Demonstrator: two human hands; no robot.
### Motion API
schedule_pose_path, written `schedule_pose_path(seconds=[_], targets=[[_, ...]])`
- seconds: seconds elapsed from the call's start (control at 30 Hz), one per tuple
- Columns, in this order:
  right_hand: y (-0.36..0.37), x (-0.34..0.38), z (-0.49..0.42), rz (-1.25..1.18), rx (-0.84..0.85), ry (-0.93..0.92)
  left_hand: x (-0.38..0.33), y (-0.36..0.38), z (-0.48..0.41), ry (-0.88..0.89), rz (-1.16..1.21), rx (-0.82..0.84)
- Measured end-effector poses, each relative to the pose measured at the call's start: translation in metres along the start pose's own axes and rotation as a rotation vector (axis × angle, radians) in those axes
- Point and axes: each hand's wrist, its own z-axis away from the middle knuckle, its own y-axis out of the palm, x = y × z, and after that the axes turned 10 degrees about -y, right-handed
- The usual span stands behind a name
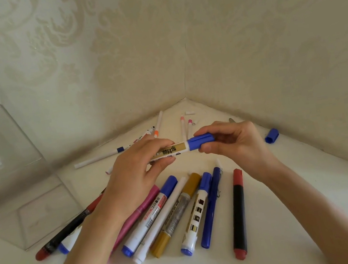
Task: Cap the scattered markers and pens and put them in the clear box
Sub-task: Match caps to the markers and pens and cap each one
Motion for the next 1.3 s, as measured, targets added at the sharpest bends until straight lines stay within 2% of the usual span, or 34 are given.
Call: schedule_pose_path(seconds=[0.17,0.27,0.4,0.53,0.63,0.73,0.87,0.97,1.1,1.17,1.3], targets=[[0.005,-0.001,0.001,-0.084,-0.035,0.065,0.004,0.007,0.0,0.038,-0.122,-0.016],[0.004,0.006,-0.001,-0.244,-0.096,0.082,-0.006,0.009,0.0,0.008,0.049,-0.013],[0.012,0.009,-0.006,-0.396,-0.197,0.131,-0.024,0.021,0.003,-0.112,0.272,0.102],[0.006,0.006,-0.009,-0.265,-0.356,0.283,-0.023,0.024,0.006,-0.099,0.23,0.17],[-0.023,0.006,-0.007,0.046,-0.452,0.412,-0.016,0.013,0.003,-0.137,0.174,0.067],[-0.045,0.003,0.004,0.509,-0.333,0.521,-0.009,0.008,0.001,-0.147,0.07,0.017],[-0.044,-0.01,0.03,0.858,-0.107,0.614,-0.004,0.008,0.002,-0.167,-0.038,-0.021],[-0.027,-0.016,0.038,0.945,-0.029,0.628,0.0,0.009,0.002,-0.193,-0.076,-0.037],[-0.008,-0.011,0.036,0.831,0.081,0.608,0.003,0.01,0.001,-0.206,-0.082,-0.037],[-0.016,-0.008,0.031,0.792,-0.001,0.601,0.003,0.008,0.001,-0.211,-0.075,-0.045],[-0.067,-0.026,0.02,1.134,-0.313,0.588,0.006,0.005,-0.001,-0.235,-0.072,-0.053]])
